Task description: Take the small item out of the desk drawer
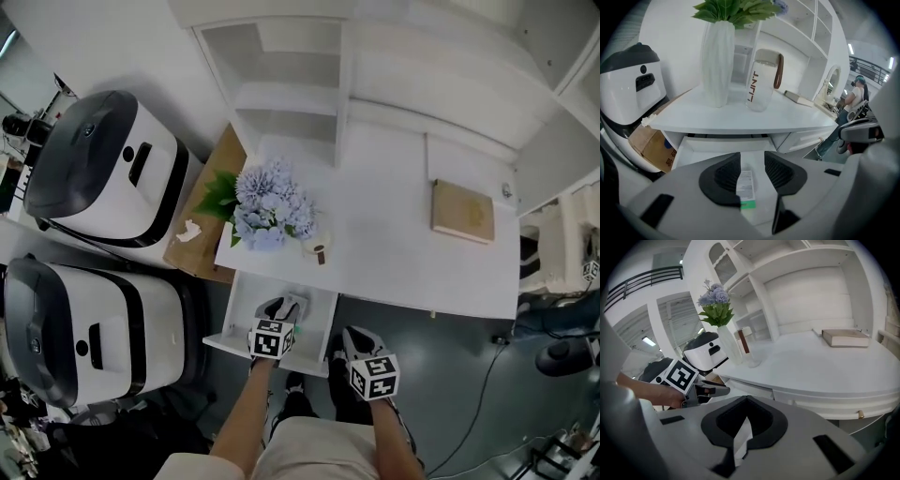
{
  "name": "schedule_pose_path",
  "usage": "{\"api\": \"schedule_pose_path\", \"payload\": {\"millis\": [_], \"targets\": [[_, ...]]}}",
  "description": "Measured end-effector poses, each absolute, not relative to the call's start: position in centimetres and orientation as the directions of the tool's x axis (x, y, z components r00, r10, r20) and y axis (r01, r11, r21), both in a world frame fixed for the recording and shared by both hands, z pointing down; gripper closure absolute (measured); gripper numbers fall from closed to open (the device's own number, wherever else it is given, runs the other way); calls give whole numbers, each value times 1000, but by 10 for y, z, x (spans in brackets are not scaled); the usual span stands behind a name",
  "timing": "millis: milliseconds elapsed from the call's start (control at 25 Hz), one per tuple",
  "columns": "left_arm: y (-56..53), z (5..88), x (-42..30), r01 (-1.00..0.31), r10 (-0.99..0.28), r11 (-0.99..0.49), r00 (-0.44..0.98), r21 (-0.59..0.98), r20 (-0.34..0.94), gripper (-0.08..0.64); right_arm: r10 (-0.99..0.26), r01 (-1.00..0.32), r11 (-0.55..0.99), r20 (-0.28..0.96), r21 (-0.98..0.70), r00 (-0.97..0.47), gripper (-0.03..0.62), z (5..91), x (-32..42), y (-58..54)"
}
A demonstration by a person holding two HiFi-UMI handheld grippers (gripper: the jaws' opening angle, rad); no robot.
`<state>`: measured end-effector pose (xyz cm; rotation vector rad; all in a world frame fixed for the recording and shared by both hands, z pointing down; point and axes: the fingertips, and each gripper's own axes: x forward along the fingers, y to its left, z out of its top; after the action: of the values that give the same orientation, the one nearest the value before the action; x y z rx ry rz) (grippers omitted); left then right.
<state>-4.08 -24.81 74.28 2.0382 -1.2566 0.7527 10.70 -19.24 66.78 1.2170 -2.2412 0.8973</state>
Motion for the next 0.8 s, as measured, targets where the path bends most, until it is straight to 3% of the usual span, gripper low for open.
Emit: {"api": "schedule_pose_path", "payload": {"millis": [480, 800], "targets": [[-273, 805, -27, -898, -487, -392, 386, 198, 784, 273, -531, -843, 414, 661, -345, -531, 572, 690, 112, -210], [-255, 871, -24, -893, -403, -395, 379, 215, 833, 234, -498, -835, 438, 683, -333, -534, 572, 697, 117, -206]]}}
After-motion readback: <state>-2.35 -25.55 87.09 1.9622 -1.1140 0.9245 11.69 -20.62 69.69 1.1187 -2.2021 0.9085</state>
